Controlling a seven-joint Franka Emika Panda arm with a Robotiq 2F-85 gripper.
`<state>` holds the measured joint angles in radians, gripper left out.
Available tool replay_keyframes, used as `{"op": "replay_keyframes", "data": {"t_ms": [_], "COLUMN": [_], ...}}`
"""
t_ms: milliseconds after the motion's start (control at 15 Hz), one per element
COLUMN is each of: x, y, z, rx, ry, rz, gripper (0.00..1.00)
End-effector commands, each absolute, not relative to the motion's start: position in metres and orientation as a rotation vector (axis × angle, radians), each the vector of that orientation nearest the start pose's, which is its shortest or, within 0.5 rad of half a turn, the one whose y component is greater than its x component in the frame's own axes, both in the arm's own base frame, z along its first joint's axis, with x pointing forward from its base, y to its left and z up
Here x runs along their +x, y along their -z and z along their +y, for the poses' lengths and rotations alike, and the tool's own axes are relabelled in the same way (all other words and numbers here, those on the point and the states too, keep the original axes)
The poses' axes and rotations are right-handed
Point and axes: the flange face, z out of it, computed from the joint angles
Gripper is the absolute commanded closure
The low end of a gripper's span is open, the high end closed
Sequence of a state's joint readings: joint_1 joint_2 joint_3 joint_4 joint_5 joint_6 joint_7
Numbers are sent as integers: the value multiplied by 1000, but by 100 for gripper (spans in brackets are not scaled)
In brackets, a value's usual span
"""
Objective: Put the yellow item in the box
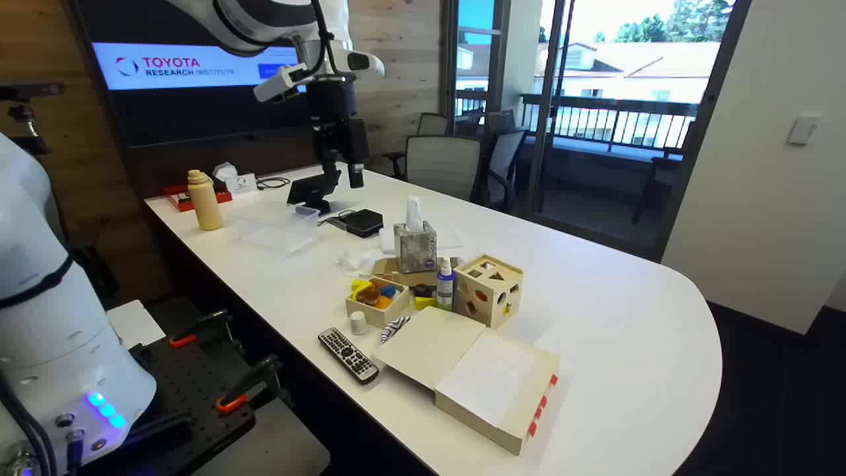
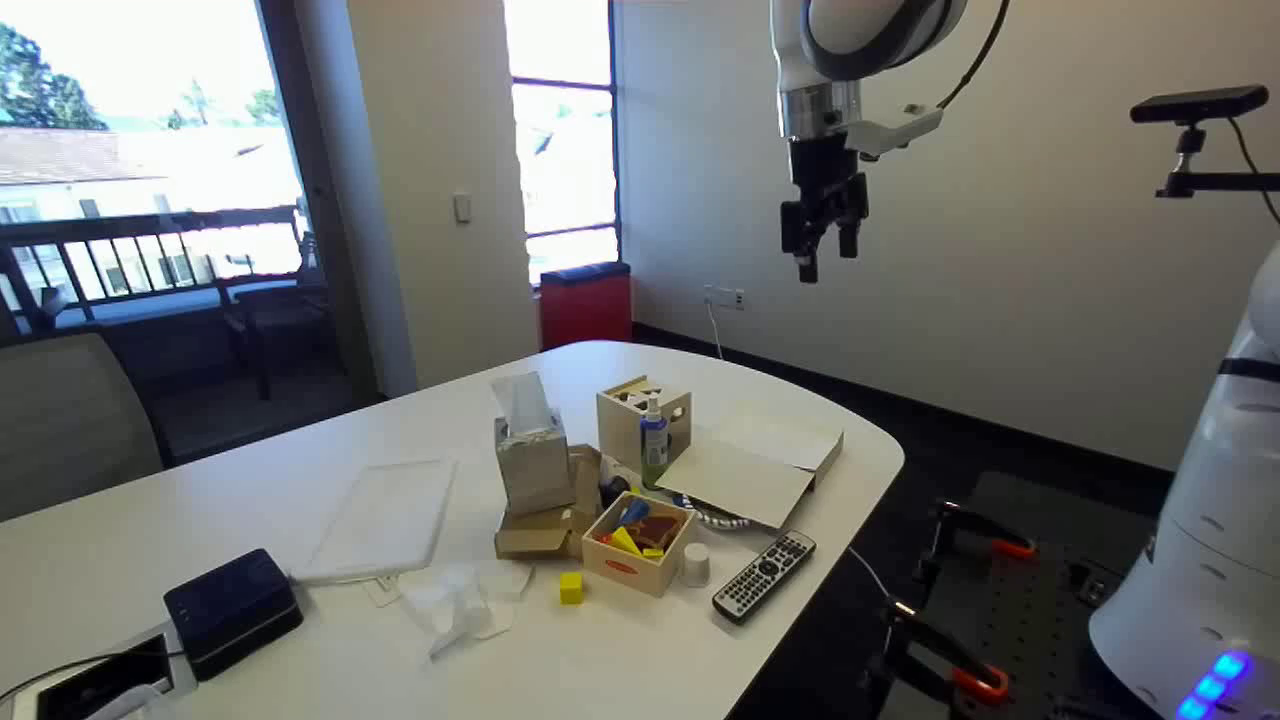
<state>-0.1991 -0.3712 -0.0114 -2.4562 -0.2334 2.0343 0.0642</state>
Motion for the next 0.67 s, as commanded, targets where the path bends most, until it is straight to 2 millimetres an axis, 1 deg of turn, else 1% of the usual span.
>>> {"op": "replay_keyframes", "data": {"t_ms": [0, 400, 467, 600], "x": [409, 409, 413, 423], "y": [-431, -431, -426, -414], "z": [-101, -101, -95, -77], "rx": [-3326, -3326, -3328, -3325], "ry": [-109, -109, -105, -81], "rz": [273, 273, 277, 252], "gripper": [0, 0, 0, 0]}}
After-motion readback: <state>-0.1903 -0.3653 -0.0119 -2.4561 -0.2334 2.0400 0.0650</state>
